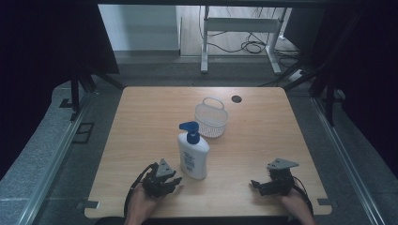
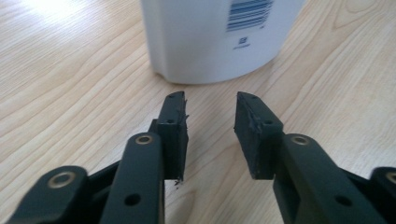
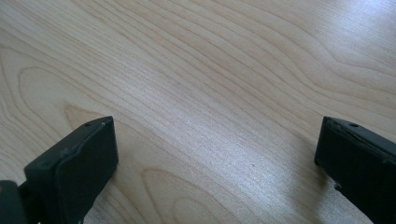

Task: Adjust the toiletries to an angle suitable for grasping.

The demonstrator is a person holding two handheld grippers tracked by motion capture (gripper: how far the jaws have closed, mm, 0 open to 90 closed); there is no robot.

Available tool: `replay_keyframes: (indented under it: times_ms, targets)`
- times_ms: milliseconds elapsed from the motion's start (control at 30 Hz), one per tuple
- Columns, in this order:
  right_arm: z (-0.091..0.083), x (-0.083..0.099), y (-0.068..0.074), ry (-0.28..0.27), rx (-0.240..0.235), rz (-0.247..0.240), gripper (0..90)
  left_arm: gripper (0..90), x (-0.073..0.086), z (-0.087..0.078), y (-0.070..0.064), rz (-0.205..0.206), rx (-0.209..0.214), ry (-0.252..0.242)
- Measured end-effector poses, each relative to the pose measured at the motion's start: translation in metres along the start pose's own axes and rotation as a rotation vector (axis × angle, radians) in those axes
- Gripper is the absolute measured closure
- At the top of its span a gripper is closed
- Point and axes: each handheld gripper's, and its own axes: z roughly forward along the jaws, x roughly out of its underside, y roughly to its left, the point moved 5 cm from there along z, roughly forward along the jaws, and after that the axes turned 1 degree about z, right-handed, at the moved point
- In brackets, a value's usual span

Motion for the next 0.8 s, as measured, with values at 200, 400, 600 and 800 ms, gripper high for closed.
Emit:
replay_keyframes:
  times_ms: [200, 400, 600, 800]
  targets:
    - [0.000, 0.000, 0.000, 0.000, -0.002, 0.000, 0.0, 53.5, 0.004, -0.003, 0.007, -0.016, -0.017, 0.003]
    - [0.000, 0.000, 0.000, -0.001, -0.002, 0.003, 0.0, 47.1, 0.010, -0.003, 0.015, -0.032, -0.033, 0.004]
    - [0.000, 0.000, 0.000, -0.001, -0.003, 0.003, 0.0, 38.2, 0.012, -0.002, 0.021, -0.039, -0.047, 0.000]
    - [-0.001, 0.000, 0.000, -0.002, -0.001, 0.003, 0.0, 28.4, 0.014, 0.000, 0.024, -0.037, -0.077, 0.005]
